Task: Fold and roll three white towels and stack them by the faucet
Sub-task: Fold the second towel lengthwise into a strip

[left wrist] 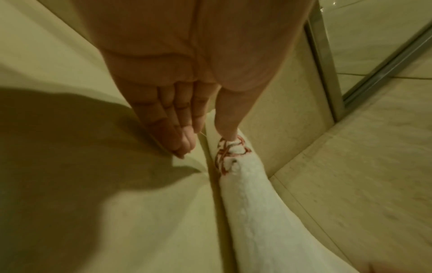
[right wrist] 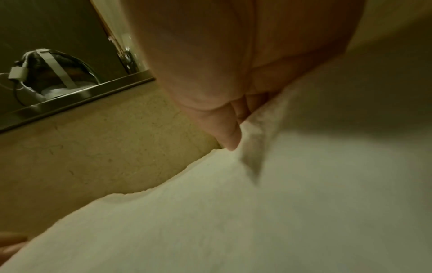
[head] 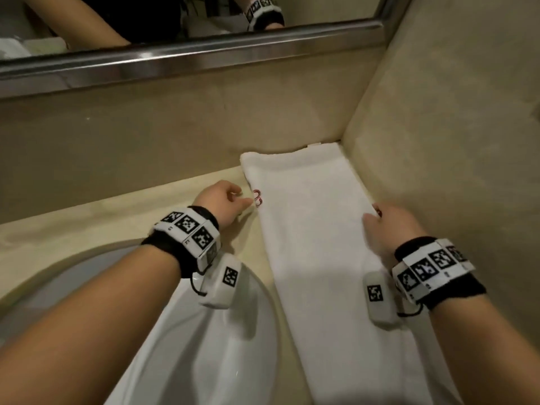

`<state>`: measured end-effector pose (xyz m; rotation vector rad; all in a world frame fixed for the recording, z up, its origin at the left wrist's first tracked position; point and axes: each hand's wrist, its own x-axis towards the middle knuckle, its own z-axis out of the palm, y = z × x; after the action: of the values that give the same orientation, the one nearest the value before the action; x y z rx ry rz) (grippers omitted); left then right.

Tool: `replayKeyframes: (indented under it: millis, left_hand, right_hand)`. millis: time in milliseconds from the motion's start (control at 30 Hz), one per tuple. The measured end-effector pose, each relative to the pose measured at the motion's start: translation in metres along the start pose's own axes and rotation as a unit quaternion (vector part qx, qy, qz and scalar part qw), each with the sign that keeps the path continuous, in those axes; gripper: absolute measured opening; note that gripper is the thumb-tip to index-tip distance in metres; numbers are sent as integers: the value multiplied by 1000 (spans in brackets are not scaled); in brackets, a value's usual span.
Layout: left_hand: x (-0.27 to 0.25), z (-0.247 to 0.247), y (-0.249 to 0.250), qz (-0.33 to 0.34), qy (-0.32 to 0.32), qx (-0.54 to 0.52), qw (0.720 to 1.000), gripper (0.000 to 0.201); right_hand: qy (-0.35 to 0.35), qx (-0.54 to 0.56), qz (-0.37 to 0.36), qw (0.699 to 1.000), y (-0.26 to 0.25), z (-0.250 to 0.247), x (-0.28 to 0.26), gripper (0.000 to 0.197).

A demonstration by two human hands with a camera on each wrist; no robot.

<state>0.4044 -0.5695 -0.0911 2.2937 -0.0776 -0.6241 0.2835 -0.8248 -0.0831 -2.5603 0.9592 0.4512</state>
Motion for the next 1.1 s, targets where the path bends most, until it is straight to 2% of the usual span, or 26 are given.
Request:
replayKeyframes:
  millis: [100, 167, 267, 400, 433, 533, 600, 667, 700, 767, 833, 967, 1033, 1100]
  left_hand:
    - [10, 9, 11, -24, -15, -94, 995, 40]
    - [13, 14, 19, -27, -25, -105, 994, 37]
    - [18, 19, 26, -17, -20, -13, 1000, 36]
    - [18, 10, 20, -2, -11, 79, 997, 21]
    - [17, 7, 13, -7, -13, 63, 998, 20]
    - [15, 0, -2, -40, -37, -88, 995, 11]
    - [19, -1, -6, -63, -34, -153, 986, 18]
    - [27, 0, -3, -74, -13, -164, 984, 27]
    - [32, -1, 0, -69, 5, -135, 988, 27]
    - [42, -6, 7, -46, 43, -6, 998, 27]
    - [51, -11, 12, -28, 63, 109, 992, 26]
    - [56, -13, 14, -26, 59, 136, 989, 24]
    - [50, -11, 11, -16, 78, 101, 992, 27]
    - [37, -9, 9, -27, 38, -33, 998, 29]
  right_hand:
    - [9, -11, -22, 1000, -10, -4, 20, 40]
    - [11, -27, -30, 999, -17, -6, 31, 38]
    - [16, -42, -25, 999, -27, -9, 42, 35]
    - [8, -84, -22, 996, -32, -9, 50, 33]
    - [4, -94, -27, 995, -33, -8, 52, 32]
    - [-11, -93, -39, 995, -33, -7, 57, 29]
    - [-17, -85, -43, 995, -36, -8, 60, 30]
    - [-10, -82, -46, 996, -41, -12, 66, 36]
    - [-7, -77, -47, 996, -45, -13, 70, 40]
    - [11, -78, -60, 995, -53, -14, 79, 43]
    - [23, -103, -82, 991, -61, -14, 86, 40]
    - [15, -123, -79, 989, -65, -13, 90, 35]
    - [28, -125, -85, 988, -63, -10, 92, 33]
    - [43, -94, -84, 991, -58, -9, 91, 33]
